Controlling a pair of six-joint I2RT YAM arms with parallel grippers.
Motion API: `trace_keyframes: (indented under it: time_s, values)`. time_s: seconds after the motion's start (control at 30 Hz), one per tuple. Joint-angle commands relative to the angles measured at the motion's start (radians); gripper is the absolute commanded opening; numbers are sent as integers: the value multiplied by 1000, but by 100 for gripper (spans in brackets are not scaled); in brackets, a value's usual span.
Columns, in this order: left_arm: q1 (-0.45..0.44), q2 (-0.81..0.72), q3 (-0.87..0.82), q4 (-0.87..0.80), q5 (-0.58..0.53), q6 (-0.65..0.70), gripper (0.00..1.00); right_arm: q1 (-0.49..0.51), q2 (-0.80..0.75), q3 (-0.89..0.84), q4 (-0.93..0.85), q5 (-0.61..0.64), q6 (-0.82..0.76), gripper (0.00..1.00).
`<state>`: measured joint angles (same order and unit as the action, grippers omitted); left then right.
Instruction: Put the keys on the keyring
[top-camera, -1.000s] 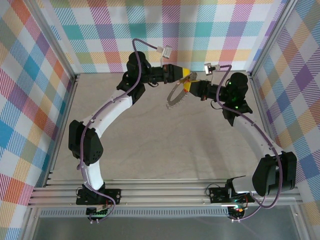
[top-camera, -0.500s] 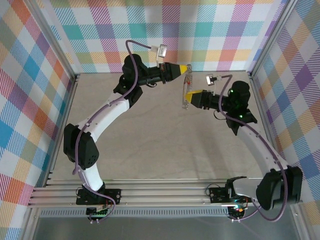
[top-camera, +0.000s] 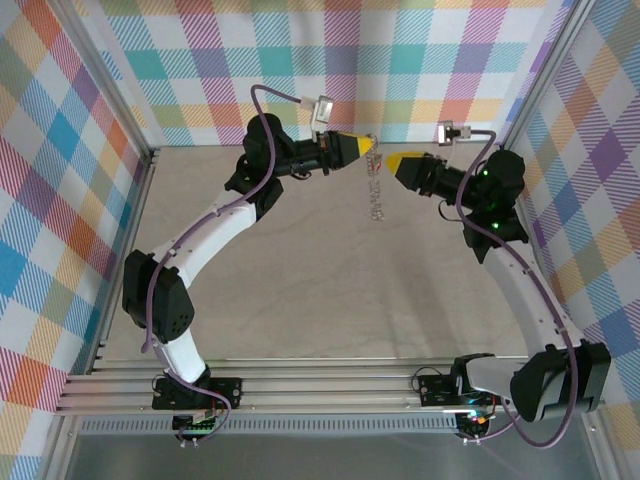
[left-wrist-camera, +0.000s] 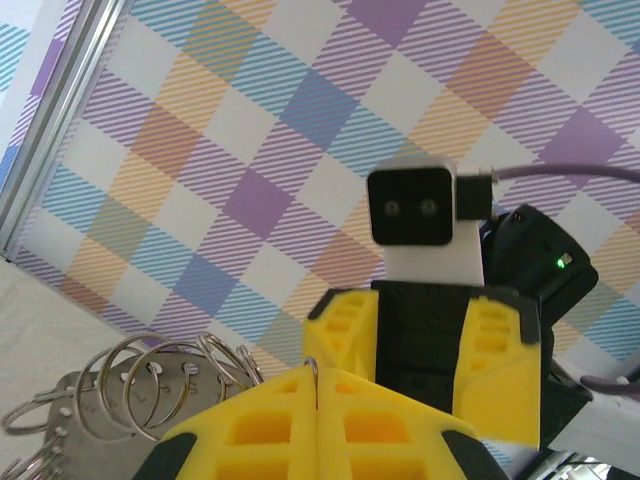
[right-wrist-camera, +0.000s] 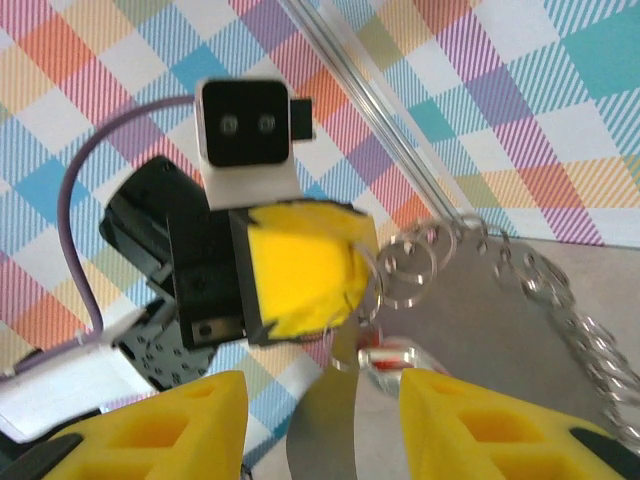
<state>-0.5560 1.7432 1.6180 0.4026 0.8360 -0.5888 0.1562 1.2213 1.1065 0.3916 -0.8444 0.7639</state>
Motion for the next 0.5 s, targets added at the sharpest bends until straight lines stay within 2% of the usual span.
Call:
trace_keyframes:
  time_s: [0.0,0.47]
  values:
    - [-9,-53,-3,70,22,18,0,-1,37,47,145,6,110,43]
    - [-9,-40,7,117,29,-22,0,3,146,87,307,-41,226,37]
